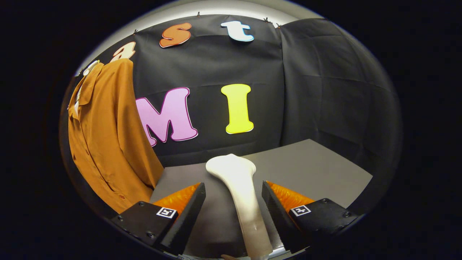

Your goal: Iron the clothes twice with a garment steamer, once on the left side and once on the right side.

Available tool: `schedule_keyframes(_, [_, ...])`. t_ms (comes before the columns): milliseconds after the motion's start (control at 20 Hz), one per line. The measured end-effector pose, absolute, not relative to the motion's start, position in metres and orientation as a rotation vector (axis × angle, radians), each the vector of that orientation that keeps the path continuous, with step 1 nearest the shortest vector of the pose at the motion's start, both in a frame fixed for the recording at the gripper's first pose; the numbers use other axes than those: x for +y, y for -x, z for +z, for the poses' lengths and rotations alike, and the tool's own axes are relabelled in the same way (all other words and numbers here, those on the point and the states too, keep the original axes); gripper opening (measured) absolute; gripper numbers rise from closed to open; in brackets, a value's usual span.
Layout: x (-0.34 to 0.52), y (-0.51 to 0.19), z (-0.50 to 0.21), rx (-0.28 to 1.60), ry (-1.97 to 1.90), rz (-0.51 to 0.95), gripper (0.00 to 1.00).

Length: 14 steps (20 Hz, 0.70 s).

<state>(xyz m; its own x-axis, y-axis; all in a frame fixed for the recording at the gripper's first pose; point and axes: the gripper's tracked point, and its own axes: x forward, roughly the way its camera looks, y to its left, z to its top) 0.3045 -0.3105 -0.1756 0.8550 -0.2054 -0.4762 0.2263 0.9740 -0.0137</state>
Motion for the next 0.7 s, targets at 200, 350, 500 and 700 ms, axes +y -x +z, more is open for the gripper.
schedule_keyframes(200, [-0.316, -0.308, -0.192, 0.556, -0.064, -0.218, 0.99])
schedule_keyframes(350, [-0.321, -0.309, -0.206, 0.605, -0.057, -0.223, 0.94])
schedule_keyframes(500, [-0.329, -0.304, -0.220, 0.664, -0.055, -0.241, 0.85])
schedule_keyframes(700, [-0.328, -0.305, -0.217, 0.662, -0.053, -0.221, 0.50])
